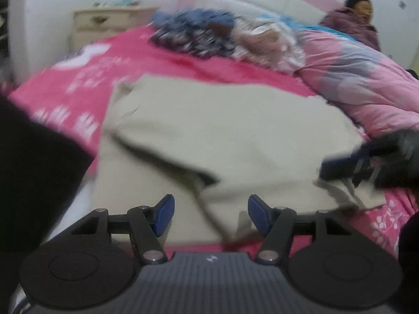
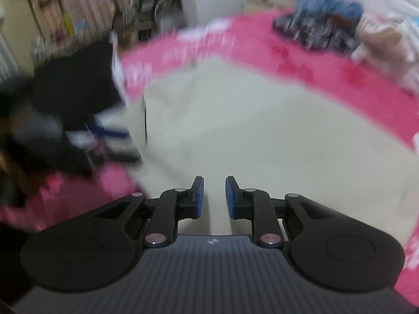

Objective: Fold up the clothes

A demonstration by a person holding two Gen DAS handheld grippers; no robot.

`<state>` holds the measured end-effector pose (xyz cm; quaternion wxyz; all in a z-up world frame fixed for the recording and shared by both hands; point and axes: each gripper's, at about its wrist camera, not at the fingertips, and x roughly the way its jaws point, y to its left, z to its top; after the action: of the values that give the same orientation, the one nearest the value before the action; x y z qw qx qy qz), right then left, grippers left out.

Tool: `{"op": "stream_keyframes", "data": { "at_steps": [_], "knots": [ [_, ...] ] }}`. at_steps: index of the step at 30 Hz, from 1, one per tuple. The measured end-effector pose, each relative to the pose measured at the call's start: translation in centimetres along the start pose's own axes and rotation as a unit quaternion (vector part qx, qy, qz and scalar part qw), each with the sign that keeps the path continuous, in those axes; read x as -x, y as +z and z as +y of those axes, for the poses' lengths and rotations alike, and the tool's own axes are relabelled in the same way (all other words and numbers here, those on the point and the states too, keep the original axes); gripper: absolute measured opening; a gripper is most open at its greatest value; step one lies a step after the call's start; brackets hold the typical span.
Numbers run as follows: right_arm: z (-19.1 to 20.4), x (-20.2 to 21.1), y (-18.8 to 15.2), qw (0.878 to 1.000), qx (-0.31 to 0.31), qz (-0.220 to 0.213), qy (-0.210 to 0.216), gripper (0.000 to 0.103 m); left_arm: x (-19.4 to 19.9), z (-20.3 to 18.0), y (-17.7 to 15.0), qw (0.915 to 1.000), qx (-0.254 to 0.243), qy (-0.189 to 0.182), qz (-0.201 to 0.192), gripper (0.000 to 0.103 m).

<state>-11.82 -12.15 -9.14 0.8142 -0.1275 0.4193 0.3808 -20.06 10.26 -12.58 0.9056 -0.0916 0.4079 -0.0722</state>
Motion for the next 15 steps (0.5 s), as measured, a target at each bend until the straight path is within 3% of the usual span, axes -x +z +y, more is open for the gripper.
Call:
{"op": "stream_keyframes", "data": {
  "at_steps": [3,6,10,15],
  "knots": [
    [1.0,-3.0,-1.6,0.999,0.034,0.005,-0.027,0.018,0.8,1.2,-0.4,0.9995,0.020,0.024,0.012,0.063],
    [1.6,-1.7,0.0,0.999,0.034,0.007,-0.023,0.018,1.7,2.6,0.0,0.9979,0.047,0.043,0.007,0.065],
    [1.6,0.4,1.4,1.000,0.012,-0.028,0.007,0.018,1.7,4.4,0.9,0.9940,0.090,0.063,-0.001,0.066],
    [1.7,-0.2,1.5,0.998,-0.022,-0.047,0.029,0.018,0.2,5.2,1.5,0.9907,0.108,0.084,0.001,0.068]
  ]
}}
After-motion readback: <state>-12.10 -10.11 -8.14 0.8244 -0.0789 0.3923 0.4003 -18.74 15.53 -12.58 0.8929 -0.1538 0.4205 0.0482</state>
